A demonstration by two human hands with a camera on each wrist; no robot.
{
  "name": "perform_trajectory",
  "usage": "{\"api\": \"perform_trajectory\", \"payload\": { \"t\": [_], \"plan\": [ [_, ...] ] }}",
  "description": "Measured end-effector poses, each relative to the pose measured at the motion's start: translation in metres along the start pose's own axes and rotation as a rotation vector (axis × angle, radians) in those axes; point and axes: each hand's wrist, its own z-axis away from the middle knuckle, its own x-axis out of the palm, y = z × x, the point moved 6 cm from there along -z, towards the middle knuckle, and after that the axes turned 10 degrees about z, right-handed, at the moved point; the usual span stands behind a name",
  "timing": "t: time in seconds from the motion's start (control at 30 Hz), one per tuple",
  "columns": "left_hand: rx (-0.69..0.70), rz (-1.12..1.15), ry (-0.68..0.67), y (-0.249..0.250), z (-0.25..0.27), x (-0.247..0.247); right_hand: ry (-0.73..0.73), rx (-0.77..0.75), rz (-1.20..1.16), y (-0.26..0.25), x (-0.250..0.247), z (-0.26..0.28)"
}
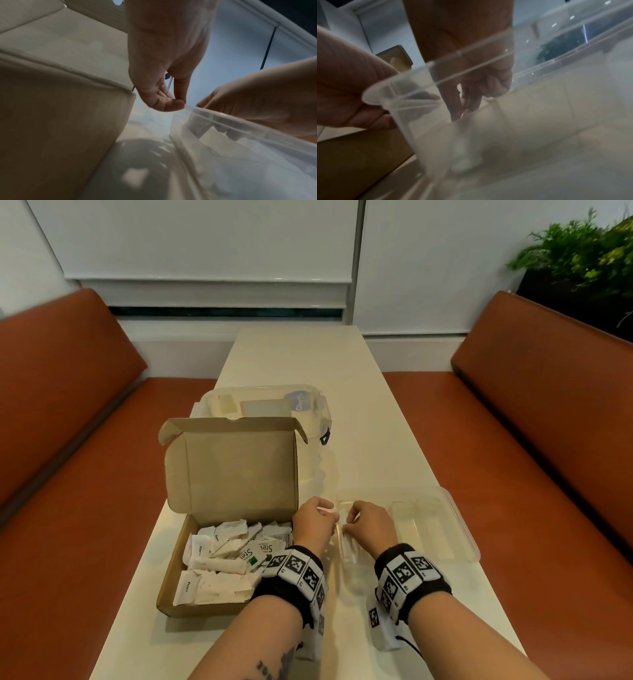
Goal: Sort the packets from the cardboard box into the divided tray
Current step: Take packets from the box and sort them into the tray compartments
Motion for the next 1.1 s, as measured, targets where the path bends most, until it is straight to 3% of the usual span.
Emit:
{"api": "perform_trajectory", "payload": {
  "t": [0.3, 0.57, 0.87, 1.0, 1.1],
  "plan": [
    [-0.012, -0.01, 0.009, -0.002, -0.002, 0.0, -0.085, -0.177, 0.282, 0.007, -0.005, -0.003],
    [-0.044, -0.019, 0.009, -0.002, -0.003, 0.0, -0.042, -0.225, 0.399, 0.005, 0.002, 0.0],
    [-0.037, -0.078, -0.02, 0.003, 0.004, 0.001, -0.025, -0.225, 0.415, 0.004, 0.001, 0.005],
    [-0.046, -0.156, -0.116, 0.01, 0.011, -0.003, 0.049, -0.189, 0.285, -0.009, -0.009, 0.009],
    [-0.126, -0.125, -0.215, 0.022, 0.018, -0.019, 0.087, -0.161, 0.192, -0.032, -0.019, 0.014]
  ]
}}
